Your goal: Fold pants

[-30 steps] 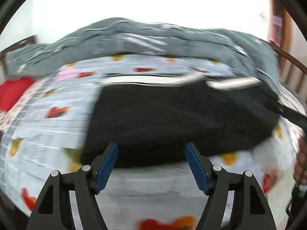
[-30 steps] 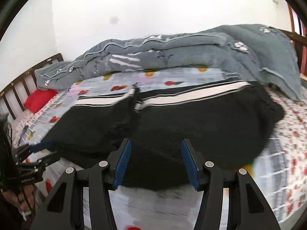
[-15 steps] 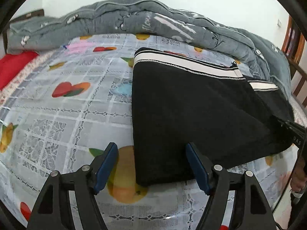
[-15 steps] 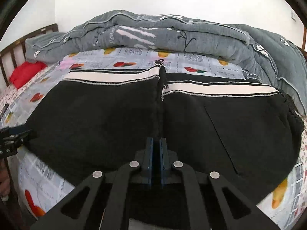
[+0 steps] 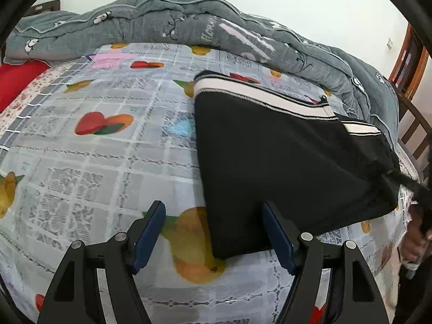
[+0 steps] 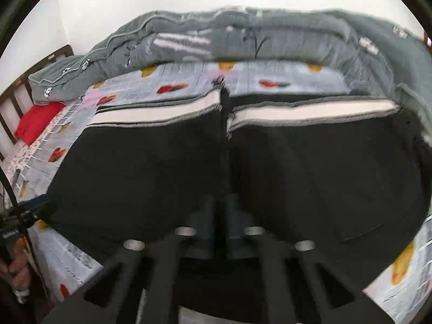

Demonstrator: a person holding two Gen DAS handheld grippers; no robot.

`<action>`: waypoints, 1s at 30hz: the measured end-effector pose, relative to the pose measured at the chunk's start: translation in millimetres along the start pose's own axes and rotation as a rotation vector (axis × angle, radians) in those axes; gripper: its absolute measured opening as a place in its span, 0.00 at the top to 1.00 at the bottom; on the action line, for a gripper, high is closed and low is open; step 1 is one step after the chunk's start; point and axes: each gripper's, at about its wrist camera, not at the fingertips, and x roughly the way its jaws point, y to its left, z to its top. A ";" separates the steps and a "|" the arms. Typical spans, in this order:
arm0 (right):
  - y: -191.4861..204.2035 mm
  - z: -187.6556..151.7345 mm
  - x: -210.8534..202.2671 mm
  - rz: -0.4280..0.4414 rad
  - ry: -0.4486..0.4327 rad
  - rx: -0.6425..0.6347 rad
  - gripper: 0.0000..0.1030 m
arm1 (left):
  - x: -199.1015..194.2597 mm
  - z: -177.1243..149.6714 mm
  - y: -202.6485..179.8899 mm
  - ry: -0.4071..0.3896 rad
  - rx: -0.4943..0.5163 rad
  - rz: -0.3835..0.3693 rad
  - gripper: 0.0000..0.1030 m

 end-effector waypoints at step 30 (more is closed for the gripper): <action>-178.4 -47.2 -94.8 -0.299 -0.158 0.258 0.47 | -4.4 39.4 -37.8 -0.015 -0.028 0.102 0.29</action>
